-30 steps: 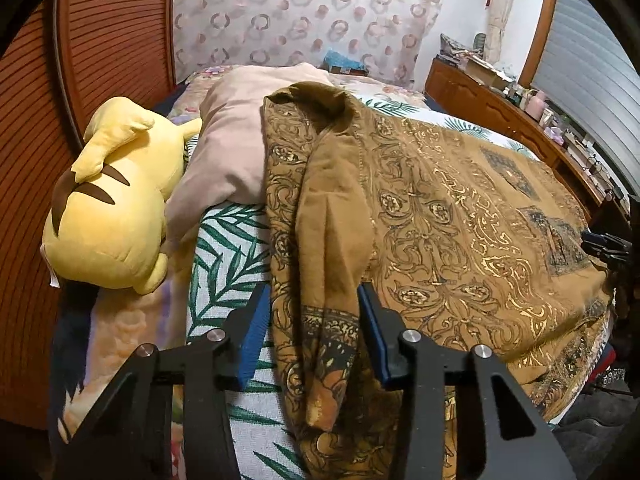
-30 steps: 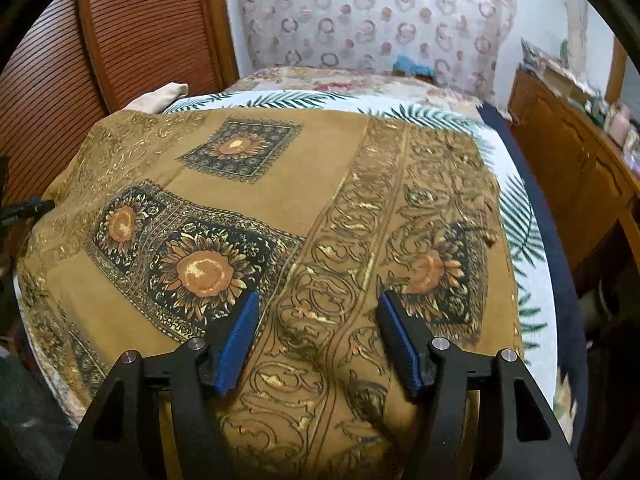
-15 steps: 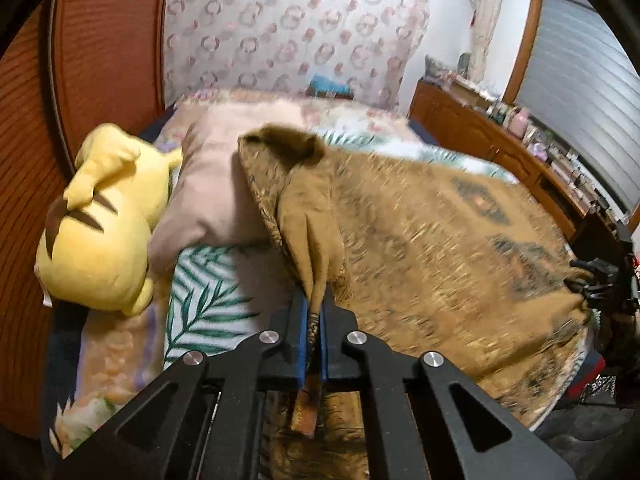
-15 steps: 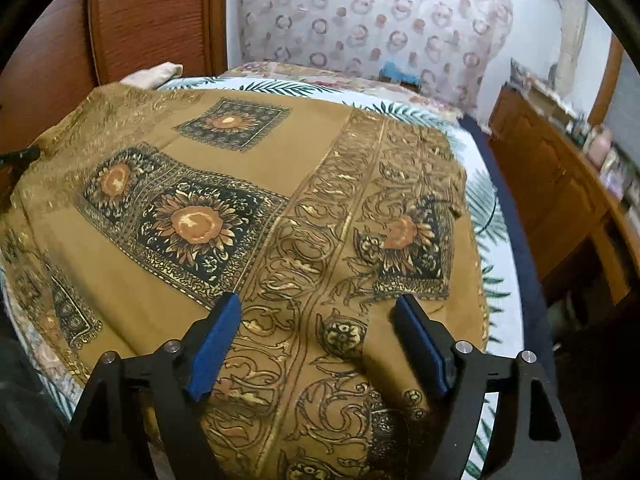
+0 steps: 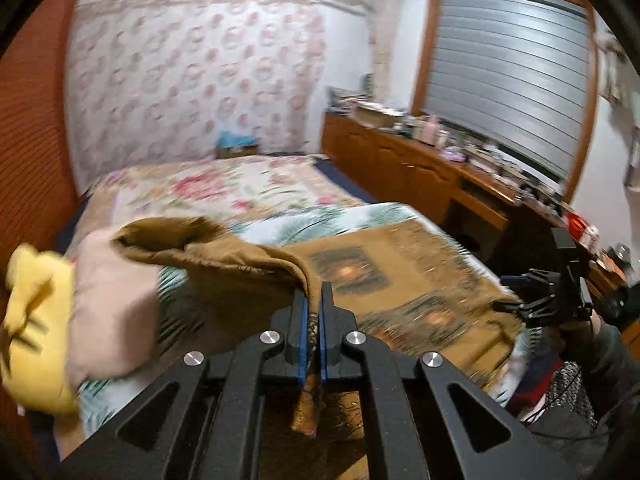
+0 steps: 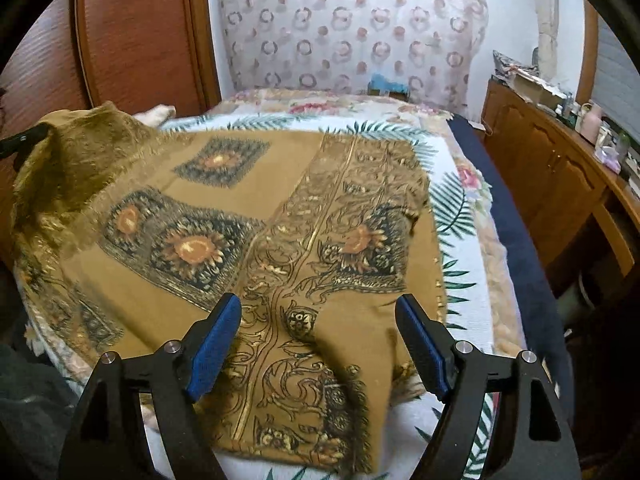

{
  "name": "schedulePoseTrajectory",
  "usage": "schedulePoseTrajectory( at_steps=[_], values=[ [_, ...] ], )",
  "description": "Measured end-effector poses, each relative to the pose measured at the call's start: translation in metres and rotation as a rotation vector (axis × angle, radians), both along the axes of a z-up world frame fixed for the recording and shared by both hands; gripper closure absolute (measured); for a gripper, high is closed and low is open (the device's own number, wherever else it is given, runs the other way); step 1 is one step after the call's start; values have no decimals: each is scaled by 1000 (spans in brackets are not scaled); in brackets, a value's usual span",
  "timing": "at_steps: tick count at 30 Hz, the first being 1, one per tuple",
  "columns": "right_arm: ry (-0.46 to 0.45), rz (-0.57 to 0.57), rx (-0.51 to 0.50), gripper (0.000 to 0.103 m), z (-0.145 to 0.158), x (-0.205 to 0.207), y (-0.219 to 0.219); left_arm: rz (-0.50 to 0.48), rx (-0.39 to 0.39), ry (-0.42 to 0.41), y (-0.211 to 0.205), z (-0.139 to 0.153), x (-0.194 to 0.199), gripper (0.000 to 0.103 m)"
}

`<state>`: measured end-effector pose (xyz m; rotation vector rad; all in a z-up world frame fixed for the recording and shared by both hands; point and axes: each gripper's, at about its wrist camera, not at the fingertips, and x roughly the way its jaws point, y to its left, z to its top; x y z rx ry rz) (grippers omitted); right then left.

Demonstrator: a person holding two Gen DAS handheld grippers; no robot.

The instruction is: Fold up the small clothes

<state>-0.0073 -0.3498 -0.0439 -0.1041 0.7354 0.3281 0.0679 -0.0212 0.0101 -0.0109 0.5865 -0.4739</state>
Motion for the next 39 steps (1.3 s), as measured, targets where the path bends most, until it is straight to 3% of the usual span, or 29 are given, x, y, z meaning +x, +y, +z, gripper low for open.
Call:
schedulePoseTrajectory(
  at_steps=[11, 18, 20, 21, 23, 30, 39],
  values=[
    [-53, -25, 43, 22, 21, -26, -34, -244, 54, -46, -122, 43, 37, 98],
    [-55, -44, 54, 22, 22, -28, -50, -342, 70, -30, -174, 43, 46, 98],
    [-53, -49, 59, 22, 21, -27, -54, -377, 82, 20, -182, 34, 50, 90],
    [-52, -51, 61, 22, 21, -27, -54, -380, 78, 31, -186, 30, 51, 80],
    [-48, -50, 64, 22, 20, -24, -57, -371, 70, 33, -183, 22, 49, 60],
    [-47, -23, 63, 22, 22, -15, -49, -305, 52, 64, -164, 0, 49, 32],
    [-43, 34, 42, 22, 17, 8, -22, -125, 73, 80, -111, -32, 49, 31]
  ],
)
